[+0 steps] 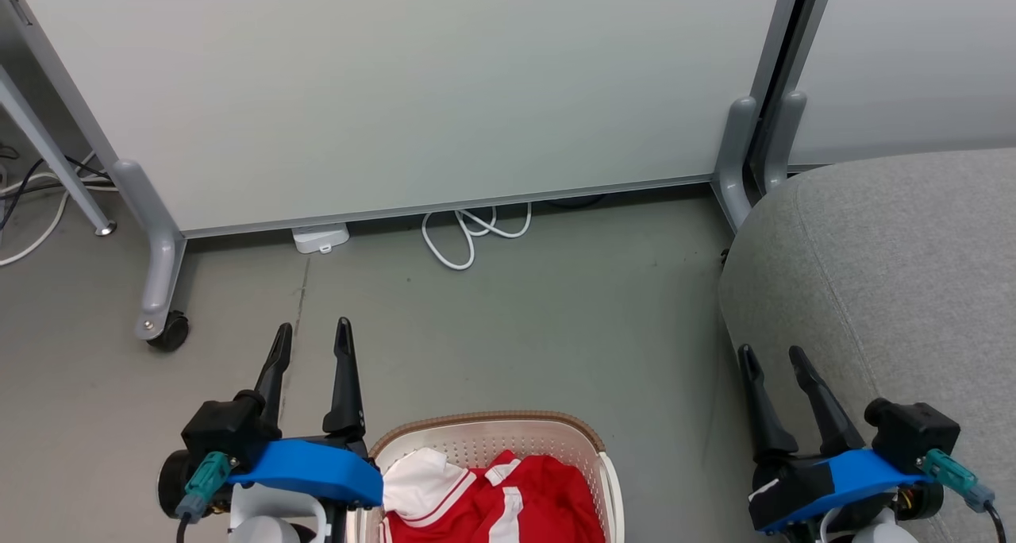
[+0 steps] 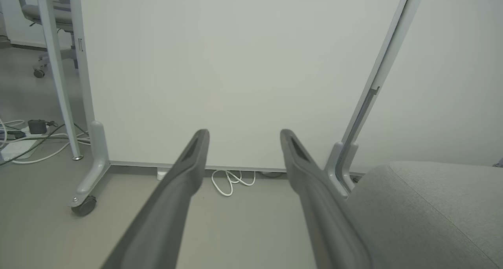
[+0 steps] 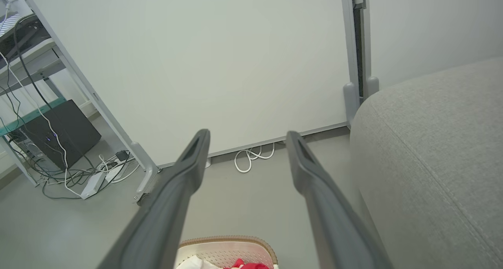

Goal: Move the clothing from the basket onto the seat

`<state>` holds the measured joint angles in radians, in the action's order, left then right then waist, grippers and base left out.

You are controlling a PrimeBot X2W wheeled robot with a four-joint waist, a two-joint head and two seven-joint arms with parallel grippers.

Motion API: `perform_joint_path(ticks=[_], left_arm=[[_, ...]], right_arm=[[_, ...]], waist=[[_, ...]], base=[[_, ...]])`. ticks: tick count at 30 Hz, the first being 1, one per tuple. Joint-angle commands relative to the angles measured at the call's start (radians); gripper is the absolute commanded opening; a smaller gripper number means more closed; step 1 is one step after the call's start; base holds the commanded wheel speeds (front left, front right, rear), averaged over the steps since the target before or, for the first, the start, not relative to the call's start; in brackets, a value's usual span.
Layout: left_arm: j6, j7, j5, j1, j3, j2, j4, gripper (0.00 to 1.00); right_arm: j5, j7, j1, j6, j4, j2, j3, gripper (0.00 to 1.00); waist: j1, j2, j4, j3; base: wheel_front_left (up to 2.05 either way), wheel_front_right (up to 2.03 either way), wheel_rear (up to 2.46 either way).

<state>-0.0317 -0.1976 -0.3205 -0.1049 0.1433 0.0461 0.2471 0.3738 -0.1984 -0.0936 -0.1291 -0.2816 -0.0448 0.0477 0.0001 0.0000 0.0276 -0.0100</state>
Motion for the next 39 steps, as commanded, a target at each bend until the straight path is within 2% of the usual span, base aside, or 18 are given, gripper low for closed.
perform_joint_path(ticks=[1,22,33,39], left_arm=[[0.003,-0.011,0.029,-0.022,0.007,0.005,-0.003,1.00],[0.005,-0.053,0.172,-0.027,0.040,0.005,0.011,1.00],[0.004,-0.070,0.236,-0.023,0.050,0.006,0.020,1.00],[-0.001,-0.069,0.227,-0.019,0.047,0.005,0.026,1.00]], right_arm=[[-0.027,-0.010,-0.015,-0.002,0.000,-0.007,0.003,1.00],[-0.191,-0.051,-0.019,-0.002,-0.024,-0.008,0.017,1.00],[-0.252,-0.070,-0.018,-0.002,-0.053,-0.008,0.006,1.00],[-0.242,-0.069,-0.021,-0.002,-0.070,-0.008,0.000,1.00]], waist=[[-0.0001,0.0000,0.001,0.000],[-0.0001,0.0000,0.009,0.002],[-0.0001,0.0000,0.014,0.003],[-0.0001,0.0000,0.013,0.003]], base=[[0.00,0.00,0.00],[0.00,0.00,0.00],[0.00,0.00,0.00],[0.00,0.00,0.00]])
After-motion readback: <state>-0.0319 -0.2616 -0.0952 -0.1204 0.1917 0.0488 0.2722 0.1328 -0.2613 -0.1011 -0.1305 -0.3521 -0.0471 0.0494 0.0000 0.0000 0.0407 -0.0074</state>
